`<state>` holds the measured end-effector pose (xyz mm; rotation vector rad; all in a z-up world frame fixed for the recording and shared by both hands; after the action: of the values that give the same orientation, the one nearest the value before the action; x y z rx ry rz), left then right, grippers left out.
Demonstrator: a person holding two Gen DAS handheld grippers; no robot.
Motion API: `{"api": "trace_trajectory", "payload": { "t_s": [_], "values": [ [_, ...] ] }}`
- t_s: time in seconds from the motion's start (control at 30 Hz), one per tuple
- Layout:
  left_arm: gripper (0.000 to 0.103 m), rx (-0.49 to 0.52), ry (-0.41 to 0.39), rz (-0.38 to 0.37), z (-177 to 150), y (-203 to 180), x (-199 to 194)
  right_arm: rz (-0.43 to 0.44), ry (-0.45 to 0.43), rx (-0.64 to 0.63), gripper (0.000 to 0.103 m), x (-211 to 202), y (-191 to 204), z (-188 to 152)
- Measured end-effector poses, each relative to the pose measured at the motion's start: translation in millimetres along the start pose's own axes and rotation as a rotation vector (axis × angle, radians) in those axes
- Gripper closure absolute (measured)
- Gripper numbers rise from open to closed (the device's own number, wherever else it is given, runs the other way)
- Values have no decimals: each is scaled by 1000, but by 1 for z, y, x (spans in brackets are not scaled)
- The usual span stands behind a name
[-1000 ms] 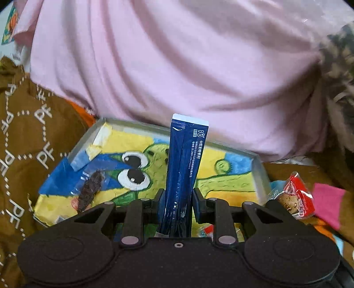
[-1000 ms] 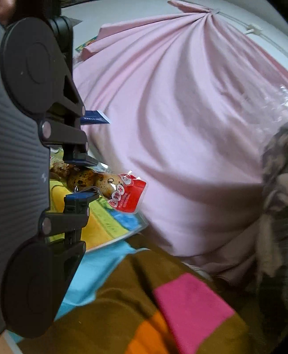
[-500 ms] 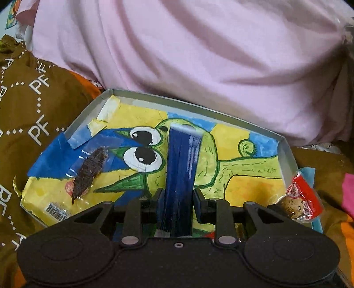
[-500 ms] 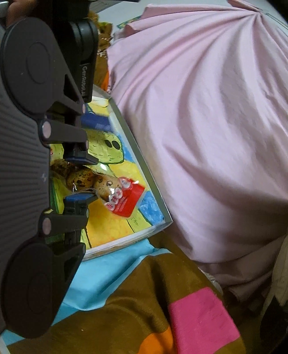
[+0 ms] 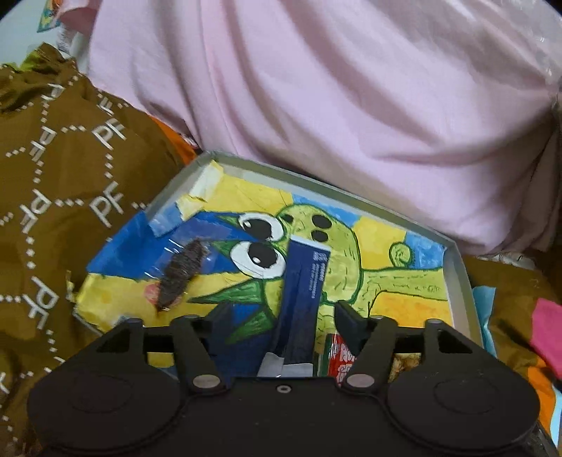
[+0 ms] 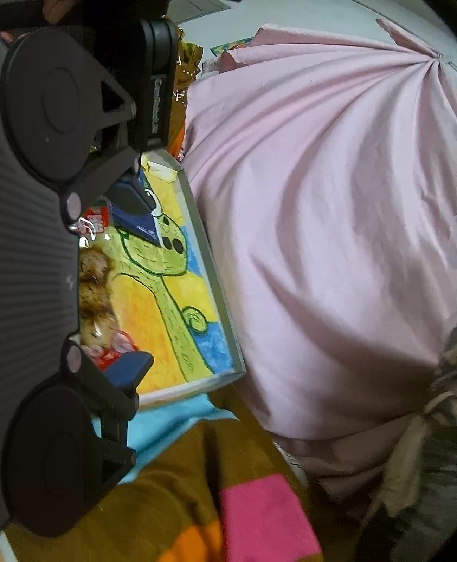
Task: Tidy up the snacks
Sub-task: 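Open both tools to release the packs inside the grey tray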
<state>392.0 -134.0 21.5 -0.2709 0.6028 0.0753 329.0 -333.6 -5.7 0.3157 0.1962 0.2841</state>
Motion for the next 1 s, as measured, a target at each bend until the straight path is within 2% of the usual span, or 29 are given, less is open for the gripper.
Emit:
{"api": "trace_trajectory", "payload": {
  "t_s": [0.17,0.37,0.57,0.67,0.77,0.9,1.0],
  "values": [
    [17,24,-64,-18,2,11,-28,-28,-48,-69,0,-25,12,7],
    [3,16,-122,-34,-2,28,-68,-37,-58,-141,0,-62,33,13],
    [1,26,-150,-44,-12,45,-106,-57,-60,-180,0,-103,52,11],
    [1,31,-181,-13,-20,54,-127,-63,-60,-191,0,-122,60,9],
    [1,50,-215,-12,-31,62,-151,-66,-52,-209,0,-139,69,5],
    [1,94,-240,-8,-46,73,-176,-106,-12,-217,0,-154,79,-4],
    [1,102,-222,-15,-57,82,-188,-125,25,-200,0,-166,82,-15]
  ]
}}
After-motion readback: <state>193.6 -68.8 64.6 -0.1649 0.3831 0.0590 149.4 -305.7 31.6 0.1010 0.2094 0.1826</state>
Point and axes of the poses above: each gripper's, at about its wrist camera, not at the fingertips, and x roughly the way its jaws point, y to its left, z to its top, the point moved 3 cm from there along x, roughly the way its jaws point, and after that the axes turned 8 degrees about z, right-handed, at the moved point
